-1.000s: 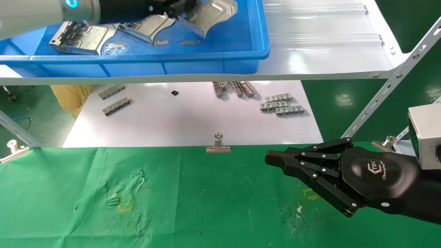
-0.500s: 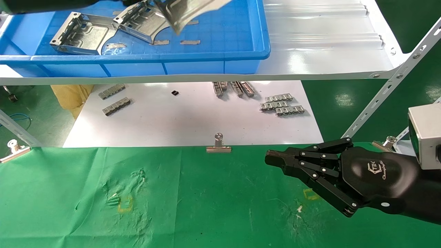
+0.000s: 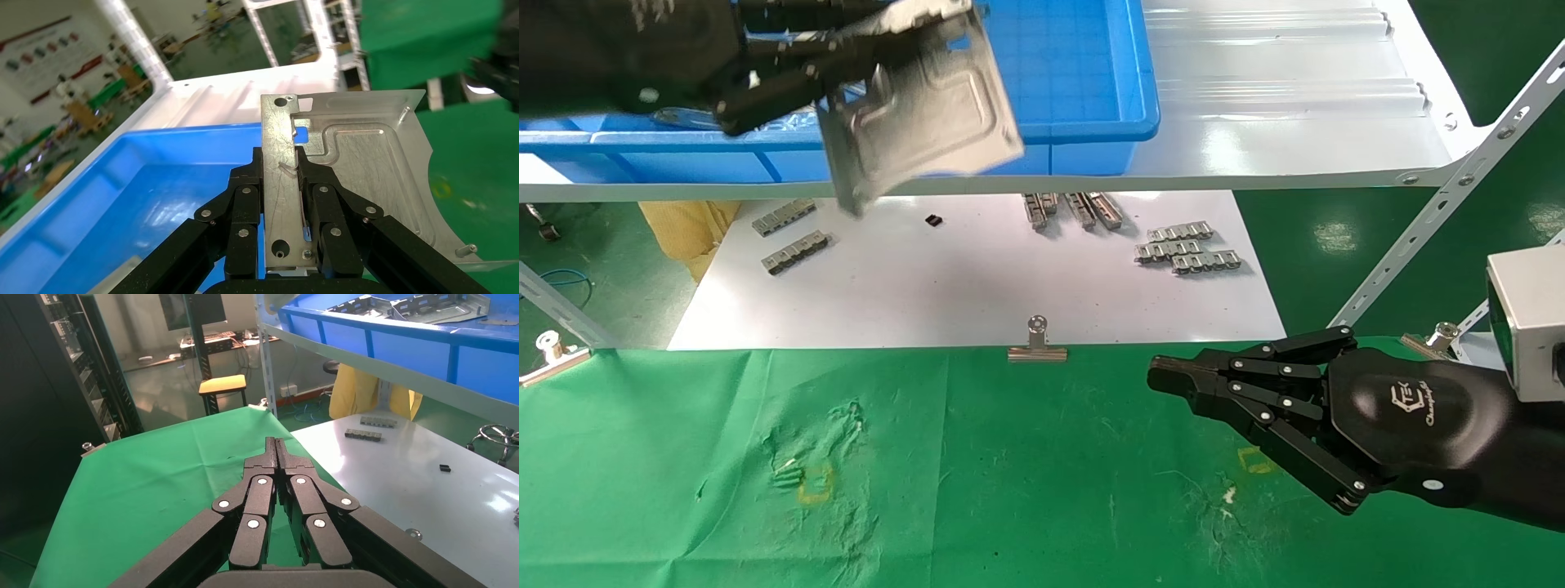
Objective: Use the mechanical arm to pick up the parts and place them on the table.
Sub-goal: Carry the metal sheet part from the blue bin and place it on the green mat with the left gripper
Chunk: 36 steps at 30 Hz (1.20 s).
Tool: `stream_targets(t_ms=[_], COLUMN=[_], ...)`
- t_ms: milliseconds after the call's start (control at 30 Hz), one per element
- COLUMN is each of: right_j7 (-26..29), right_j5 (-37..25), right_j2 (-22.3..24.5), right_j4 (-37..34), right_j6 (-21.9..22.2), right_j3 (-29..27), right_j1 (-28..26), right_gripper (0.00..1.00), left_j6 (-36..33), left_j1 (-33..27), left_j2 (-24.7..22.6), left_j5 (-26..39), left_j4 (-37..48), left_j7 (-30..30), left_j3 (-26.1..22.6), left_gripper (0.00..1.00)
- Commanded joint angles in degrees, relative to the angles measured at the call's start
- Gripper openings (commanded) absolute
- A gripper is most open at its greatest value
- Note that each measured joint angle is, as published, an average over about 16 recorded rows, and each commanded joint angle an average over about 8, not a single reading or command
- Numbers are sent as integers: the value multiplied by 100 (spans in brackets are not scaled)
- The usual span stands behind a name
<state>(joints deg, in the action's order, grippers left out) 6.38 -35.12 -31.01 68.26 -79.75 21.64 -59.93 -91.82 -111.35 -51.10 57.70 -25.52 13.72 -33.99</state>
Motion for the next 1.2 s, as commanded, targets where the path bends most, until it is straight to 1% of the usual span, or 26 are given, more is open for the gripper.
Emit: stream_targets(t_ms=[33,167,333,500,667,867,1200], right_j7=[0,0,0,0,0,0,0], right_j5=[0,0,0,0,0,0,0], right_j2=[0,0,0,0,0,0,0], right_j4=[0,0,0,0,0,0,0], right_j6=[0,0,0,0,0,0,0], right_j3=[0,0,0,0,0,0,0], right_j1=[0,0,0,0,0,0,0], right_gripper=[0,0,0,0,0,0,0], left_j6=[-17,10,27,58,205,603,1385], left_j1=[223,681,1021,1163,1279,1489,1903], left_j2=[209,682,1077,1295,1368,1375,1365], left_j5=[-217,-626,-686,-458,-122,273,559], left_j4=[-491,-1339,-1967,-2204,-2071,-1946,-2171], left_j7=[34,-7,181,593,960,1130,1033], left_j3=[-80,-438,-1017,-1648,-2081,-2305,-2421], left_gripper=[0,0,0,0,0,0,0])
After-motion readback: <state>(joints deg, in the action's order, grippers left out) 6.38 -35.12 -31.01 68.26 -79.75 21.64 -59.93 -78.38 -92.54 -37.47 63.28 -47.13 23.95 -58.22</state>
